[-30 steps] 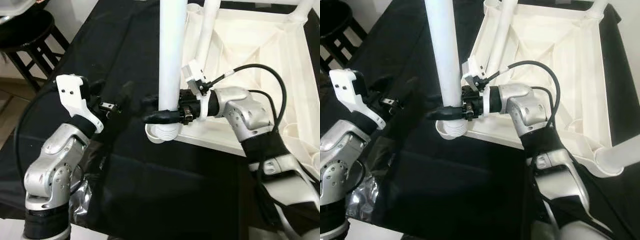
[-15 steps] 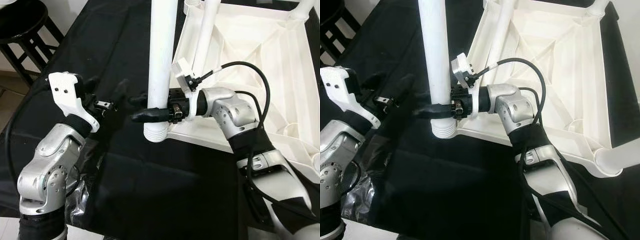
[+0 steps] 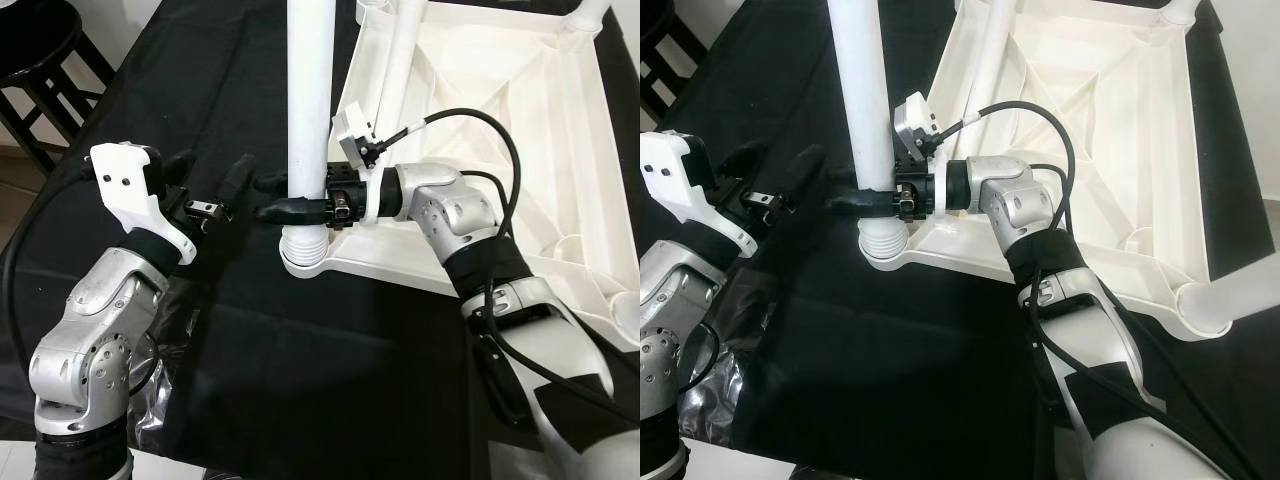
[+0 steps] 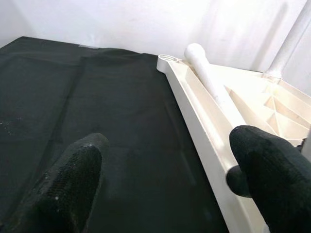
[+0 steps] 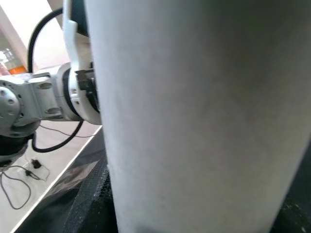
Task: Building children table
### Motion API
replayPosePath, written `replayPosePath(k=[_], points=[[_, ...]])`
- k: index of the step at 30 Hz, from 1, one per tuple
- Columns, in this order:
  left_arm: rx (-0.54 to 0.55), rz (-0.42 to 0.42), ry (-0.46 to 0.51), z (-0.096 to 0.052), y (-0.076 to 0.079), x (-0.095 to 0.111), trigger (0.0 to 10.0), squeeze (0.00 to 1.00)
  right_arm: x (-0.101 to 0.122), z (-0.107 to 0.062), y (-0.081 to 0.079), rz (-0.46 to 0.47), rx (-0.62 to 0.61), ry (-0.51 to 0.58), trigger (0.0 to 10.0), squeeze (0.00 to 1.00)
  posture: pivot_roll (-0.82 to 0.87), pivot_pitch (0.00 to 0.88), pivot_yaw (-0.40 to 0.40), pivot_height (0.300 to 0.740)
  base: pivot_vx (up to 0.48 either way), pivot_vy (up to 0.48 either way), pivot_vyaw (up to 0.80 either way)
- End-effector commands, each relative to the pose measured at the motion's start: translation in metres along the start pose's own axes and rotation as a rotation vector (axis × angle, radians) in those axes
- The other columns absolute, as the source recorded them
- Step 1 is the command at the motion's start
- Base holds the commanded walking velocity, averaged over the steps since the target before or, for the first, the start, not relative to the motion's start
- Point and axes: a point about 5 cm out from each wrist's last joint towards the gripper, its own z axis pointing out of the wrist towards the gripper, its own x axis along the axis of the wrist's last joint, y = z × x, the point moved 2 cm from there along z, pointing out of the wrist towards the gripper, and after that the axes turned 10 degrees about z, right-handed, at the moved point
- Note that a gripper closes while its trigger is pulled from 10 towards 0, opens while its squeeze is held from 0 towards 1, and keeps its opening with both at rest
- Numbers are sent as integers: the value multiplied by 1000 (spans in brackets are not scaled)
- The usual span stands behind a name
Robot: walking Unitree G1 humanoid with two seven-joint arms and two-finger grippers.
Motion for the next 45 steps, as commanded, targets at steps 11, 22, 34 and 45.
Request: replayPosePath(k=[11,22,34,45], points=[[3,15,-16,-4,-2,0,10000,0,-43,-13,-24,-1,194,-228,10000,0,75,420,-30,740,0,0,0],[-13,16,-4,0,0,2,10000,0,-40,-31,-62,88,393,-290,10000,0,73,397,-19,740,0,0,0],[-23,19,-2,2,1,3,10000,0,-44,-35,-59,23,363,-266,10000,0,79,393,-8,740,0,0,0],[-30,25,1,4,1,4,10000,0,-68,-27,-58,-91,106,-248,10000,0,69,400,-9,740,0,0,0]])
